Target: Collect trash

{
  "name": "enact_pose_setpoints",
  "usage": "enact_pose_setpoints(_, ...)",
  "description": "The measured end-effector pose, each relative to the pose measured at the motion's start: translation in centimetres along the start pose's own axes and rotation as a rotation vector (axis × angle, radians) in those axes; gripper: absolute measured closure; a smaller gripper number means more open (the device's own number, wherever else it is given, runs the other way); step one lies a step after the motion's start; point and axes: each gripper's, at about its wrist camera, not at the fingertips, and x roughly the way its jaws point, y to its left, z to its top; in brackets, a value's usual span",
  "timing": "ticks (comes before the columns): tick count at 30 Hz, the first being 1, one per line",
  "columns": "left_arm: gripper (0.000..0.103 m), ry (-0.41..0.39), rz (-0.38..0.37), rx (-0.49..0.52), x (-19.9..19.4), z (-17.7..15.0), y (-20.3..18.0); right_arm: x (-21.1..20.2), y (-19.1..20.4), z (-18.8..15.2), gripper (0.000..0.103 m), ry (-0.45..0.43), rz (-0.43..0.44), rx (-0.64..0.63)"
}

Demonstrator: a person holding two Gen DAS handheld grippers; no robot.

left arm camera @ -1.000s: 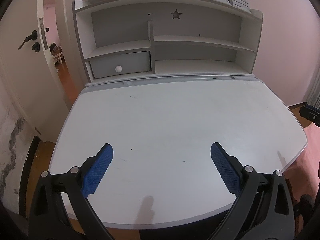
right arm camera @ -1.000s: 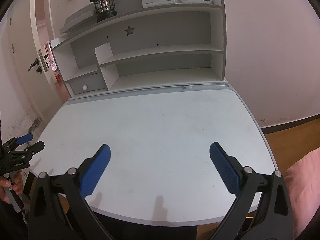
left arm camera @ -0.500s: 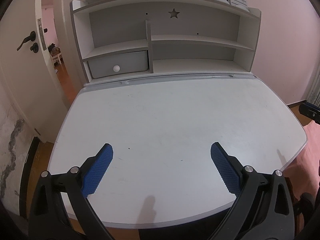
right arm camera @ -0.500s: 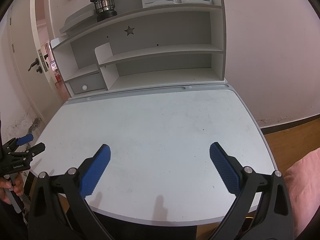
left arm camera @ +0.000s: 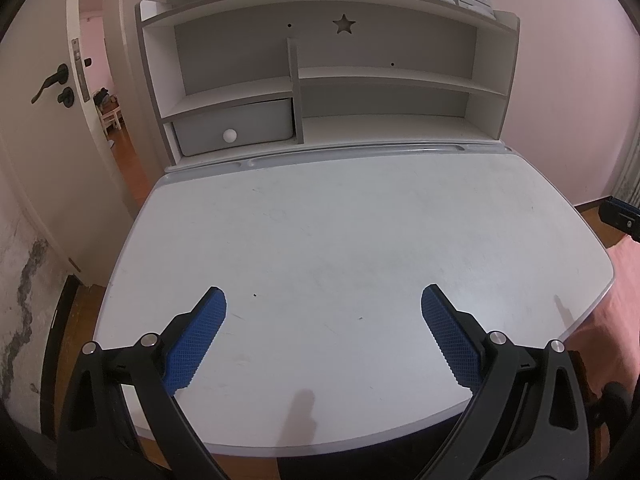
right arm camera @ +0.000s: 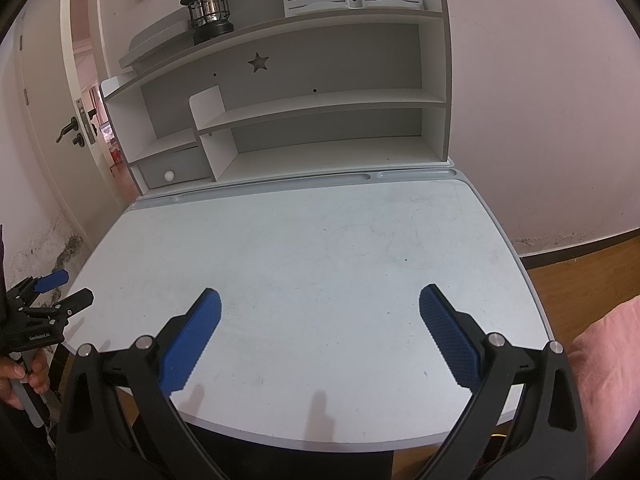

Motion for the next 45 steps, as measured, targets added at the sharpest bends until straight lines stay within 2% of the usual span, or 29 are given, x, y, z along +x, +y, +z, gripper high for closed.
enact_pose_setpoints(45, 0.008, 0.000, -0.006, 0.004, 0.26, 0.04, 0.09, -0.09, -0.12, -0.05, 0.007, 0.002, 0.005, -0.005)
